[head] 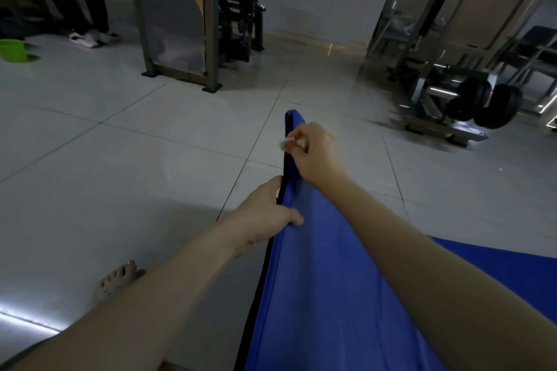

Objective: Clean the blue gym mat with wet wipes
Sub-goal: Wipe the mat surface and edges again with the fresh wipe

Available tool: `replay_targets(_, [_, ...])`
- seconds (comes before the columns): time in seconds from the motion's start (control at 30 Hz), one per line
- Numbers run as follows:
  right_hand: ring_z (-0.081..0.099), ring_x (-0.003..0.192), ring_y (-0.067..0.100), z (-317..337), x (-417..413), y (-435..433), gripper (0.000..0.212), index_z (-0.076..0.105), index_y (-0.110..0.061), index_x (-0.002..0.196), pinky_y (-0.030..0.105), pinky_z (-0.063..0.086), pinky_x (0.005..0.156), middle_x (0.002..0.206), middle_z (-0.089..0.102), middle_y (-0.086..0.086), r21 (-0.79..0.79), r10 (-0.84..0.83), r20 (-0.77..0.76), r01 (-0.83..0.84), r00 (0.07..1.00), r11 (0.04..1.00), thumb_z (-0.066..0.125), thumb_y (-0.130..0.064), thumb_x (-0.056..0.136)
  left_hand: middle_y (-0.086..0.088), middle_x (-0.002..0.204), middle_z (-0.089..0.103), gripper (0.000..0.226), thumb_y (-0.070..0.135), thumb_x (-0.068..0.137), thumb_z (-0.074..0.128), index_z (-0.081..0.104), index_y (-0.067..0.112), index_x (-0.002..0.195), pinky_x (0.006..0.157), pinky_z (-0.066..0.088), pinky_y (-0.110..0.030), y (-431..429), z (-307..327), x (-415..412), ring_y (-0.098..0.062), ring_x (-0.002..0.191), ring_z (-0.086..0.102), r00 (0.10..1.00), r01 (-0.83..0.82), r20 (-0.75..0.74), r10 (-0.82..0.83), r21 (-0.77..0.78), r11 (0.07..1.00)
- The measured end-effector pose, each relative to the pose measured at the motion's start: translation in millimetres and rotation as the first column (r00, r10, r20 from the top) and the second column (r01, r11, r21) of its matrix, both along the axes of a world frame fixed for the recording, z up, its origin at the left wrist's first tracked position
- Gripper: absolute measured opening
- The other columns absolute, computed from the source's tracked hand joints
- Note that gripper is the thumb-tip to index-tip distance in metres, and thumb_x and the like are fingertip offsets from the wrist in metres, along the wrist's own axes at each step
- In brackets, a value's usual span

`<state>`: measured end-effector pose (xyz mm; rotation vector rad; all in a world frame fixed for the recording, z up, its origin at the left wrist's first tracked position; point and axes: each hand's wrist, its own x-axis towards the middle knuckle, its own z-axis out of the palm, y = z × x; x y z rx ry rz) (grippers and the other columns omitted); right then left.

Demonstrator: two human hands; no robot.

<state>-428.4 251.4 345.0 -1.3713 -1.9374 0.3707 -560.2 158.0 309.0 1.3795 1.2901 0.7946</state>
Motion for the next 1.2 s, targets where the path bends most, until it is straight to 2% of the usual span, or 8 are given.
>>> replay_targets(0.17, [0.051,0.064,0.002,27,-3,75,0.011,0.062,-0.005,0.086,0.008,0.034,0.048,0.067,0.056,-0.011,-0.017,-0.148,-0.105,0.147,0.983,0.989,0.06,-0.008,0.095,0.025,0.097,0.069,0.054,0.008,0.083,0.071,0.057,0.043,0.121,0.069,0.056,-0.013,-10,3,-3,0.005,0.085,0.067,0.997,0.076,0.028,-0.077,0.037,0.996])
replay_targets(0.3, [0.048,0.056,0.01,30,-2,82,0.015,0.062,-0.001,0.084,0.025,0.04,0.06,0.059,0.051,-0.003,-0.116,-0.15,-0.18,0.13,0.972,0.985,0.064,-0.011,0.095,0.018,0.112,0.068,0.057,0.006,0.084,0.07,0.056,0.04,0.128,0.079,0.059,-0.021,-17,11,-4,-0.002,0.093,0.068,0.995,0.101,0.015,-0.101,0.033,0.994])
replay_targets(0.43, [0.044,0.044,-0.002,9,4,21,0.017,0.066,-0.013,0.079,0.013,0.037,0.049,0.046,0.049,-0.016,-0.142,-0.04,-0.147,0.019,0.988,0.99,0.072,-0.019,0.093,0.016,0.113,0.068,0.065,0.006,0.084,0.07,0.051,0.038,0.137,0.087,0.06,-0.031,-20,15,-5,-0.007,0.096,0.069,0.997,0.074,-0.006,-0.074,0.023,0.997])
replay_targets(0.57, [0.056,0.056,0.001,-2,25,-25,0.018,0.068,-0.025,0.078,0.012,0.04,0.05,0.062,0.06,-0.015,-0.028,0.002,-0.101,-0.005,0.995,1.0,0.071,-0.016,0.093,0.022,0.123,0.061,0.073,0.009,0.083,0.069,0.044,0.042,0.143,0.092,0.056,-0.03,-28,15,-3,-0.004,0.107,0.063,0.992,0.118,-0.052,-0.116,0.053,0.992])
replay_targets(0.7, [0.054,0.053,0.002,28,18,6,0.02,0.062,-0.025,0.076,0.012,0.036,0.046,0.061,0.056,-0.013,0.016,-0.07,-0.068,0.071,0.995,0.997,0.067,-0.019,0.095,0.022,0.112,0.068,0.065,0.008,0.083,0.067,0.05,0.045,0.134,0.085,0.06,-0.028,-29,19,-2,-0.003,0.097,0.069,0.988,0.153,-0.022,-0.151,0.084,0.985])
replay_targets(0.87, [0.061,0.08,0.015,64,7,81,0.008,0.069,-0.016,0.084,0.02,0.038,0.062,0.079,0.063,-0.006,0.009,-0.223,-0.052,0.223,0.974,0.975,0.066,-0.014,0.092,0.035,0.114,0.063,0.069,0.009,0.086,0.068,0.046,0.052,0.135,0.074,0.045,0.001,-35,13,-1,0.013,0.099,0.061,0.977,0.214,-0.032,-0.211,0.136,0.967])
replay_targets(1.0, [0.067,0.083,0.019,67,20,78,0.011,0.071,-0.011,0.084,0.027,0.052,0.07,0.087,0.072,0.002,-0.066,-0.245,-0.061,0.241,0.968,0.968,0.064,-0.007,0.091,0.033,0.124,0.058,0.076,0.01,0.087,0.068,0.037,0.052,0.143,0.074,0.04,0.006,-40,10,5,0.019,0.102,0.055,0.971,0.24,-0.023,-0.239,0.137,0.961])
replay_targets(1.2, [0.046,0.051,0.003,39,23,-10,0.02,0.069,-0.01,0.083,0.018,0.036,0.049,0.056,0.052,-0.009,-0.037,-0.118,-0.058,0.116,0.991,0.993,0.071,-0.026,0.094,0.019,0.115,0.067,0.066,0.004,0.086,0.067,0.05,0.037,0.14,0.072,0.053,-0.009,-37,24,3,0.009,0.092,0.064,0.984,0.179,-0.004,-0.18,0.136,0.974])
